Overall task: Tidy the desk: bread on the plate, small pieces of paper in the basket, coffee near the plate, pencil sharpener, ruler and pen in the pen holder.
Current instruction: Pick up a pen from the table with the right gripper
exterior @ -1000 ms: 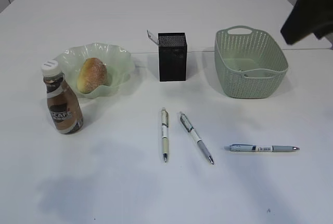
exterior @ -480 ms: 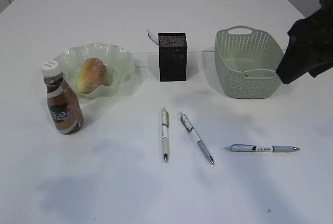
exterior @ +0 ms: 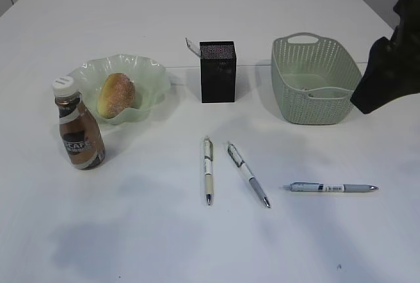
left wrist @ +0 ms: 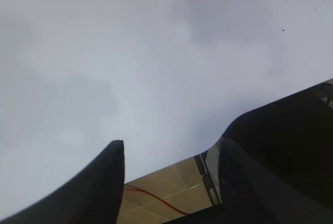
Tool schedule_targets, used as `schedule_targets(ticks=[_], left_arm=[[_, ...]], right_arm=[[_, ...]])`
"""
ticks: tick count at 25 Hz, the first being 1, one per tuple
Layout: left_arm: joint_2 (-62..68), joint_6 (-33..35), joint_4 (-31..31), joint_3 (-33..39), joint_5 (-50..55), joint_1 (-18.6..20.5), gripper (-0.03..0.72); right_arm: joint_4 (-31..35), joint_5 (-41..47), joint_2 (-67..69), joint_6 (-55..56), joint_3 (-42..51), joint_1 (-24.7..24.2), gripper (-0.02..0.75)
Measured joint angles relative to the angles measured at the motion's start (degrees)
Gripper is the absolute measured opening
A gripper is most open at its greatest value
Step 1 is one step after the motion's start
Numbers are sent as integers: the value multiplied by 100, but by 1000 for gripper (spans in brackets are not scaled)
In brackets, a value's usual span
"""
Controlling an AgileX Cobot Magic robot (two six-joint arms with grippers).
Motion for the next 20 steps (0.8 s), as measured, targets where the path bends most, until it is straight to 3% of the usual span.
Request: schedule_targets(ticks=[7, 12, 20], left_arm=[[0, 0, -22, 0, 0, 0, 402], [0, 0, -42, 0, 0, 0, 402], [0, 0, -50, 0, -17, 0, 402]], right_arm=[[-393, -10, 0, -2075, 0, 0, 459], [-653, -10, 0, -2343, 0, 0, 459], [-555, -10, 382, -2754, 0, 0, 459]])
